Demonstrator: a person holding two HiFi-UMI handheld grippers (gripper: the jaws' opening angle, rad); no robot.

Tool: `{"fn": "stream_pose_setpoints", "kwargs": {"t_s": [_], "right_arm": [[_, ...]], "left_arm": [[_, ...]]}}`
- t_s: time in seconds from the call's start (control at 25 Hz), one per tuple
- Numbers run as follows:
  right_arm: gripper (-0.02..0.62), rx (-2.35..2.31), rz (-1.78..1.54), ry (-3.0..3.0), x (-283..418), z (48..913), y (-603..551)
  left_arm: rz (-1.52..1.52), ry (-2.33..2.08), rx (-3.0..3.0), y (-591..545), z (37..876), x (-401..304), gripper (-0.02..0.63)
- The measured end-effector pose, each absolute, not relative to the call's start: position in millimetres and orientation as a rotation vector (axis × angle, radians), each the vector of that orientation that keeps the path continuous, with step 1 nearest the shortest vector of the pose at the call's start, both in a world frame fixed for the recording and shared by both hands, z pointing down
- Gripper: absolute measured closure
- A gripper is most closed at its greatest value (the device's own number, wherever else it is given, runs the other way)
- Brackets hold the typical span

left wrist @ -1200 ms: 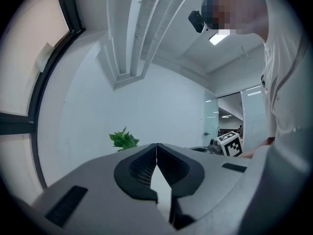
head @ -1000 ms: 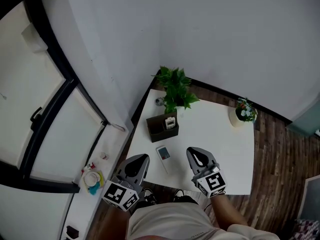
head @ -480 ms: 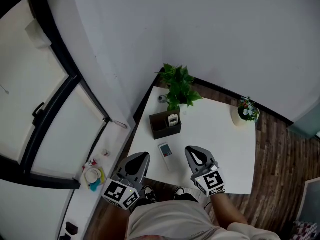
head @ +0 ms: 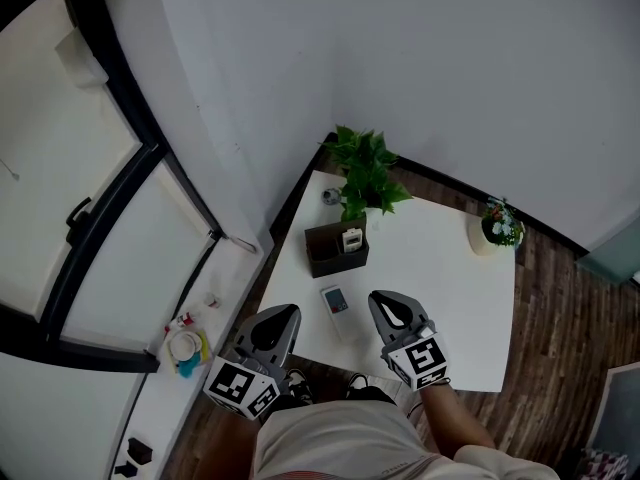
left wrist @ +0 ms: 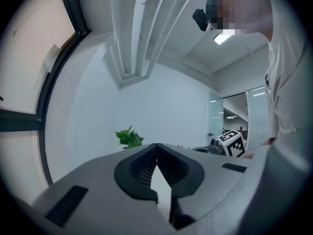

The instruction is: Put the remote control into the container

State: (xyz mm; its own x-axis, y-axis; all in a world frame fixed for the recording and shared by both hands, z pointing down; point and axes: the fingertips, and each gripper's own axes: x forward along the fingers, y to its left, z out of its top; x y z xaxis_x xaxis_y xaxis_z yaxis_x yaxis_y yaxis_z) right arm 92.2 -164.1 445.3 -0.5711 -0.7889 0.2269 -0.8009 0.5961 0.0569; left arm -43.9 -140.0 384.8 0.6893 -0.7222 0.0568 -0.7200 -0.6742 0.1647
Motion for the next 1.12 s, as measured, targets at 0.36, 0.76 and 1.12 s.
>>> {"fn": "stream_pose_setpoints", "kwargs": {"t_s": [0.36, 0.76, 1.12], "right_arm": [[0.463, 1.140, 0.305, -2.437, 65.9, 502.8, -177.9], [0.328, 0.979, 0.506, -2.099, 41.8, 600.1, -197.9], [0.310, 1.023, 0.732, -1.817, 45.6, 670.5, -230.0]], "left_arm": [[-0.037, -1.154, 2.712, -136.5, 394.7, -52.5, 0.598], [-0.058, -1.235, 2.615, -134.9, 420.2, -93.7, 0.598], [-0.083, -1.264, 2.543, -138.4, 441.1, -124.7, 0.598]]}}
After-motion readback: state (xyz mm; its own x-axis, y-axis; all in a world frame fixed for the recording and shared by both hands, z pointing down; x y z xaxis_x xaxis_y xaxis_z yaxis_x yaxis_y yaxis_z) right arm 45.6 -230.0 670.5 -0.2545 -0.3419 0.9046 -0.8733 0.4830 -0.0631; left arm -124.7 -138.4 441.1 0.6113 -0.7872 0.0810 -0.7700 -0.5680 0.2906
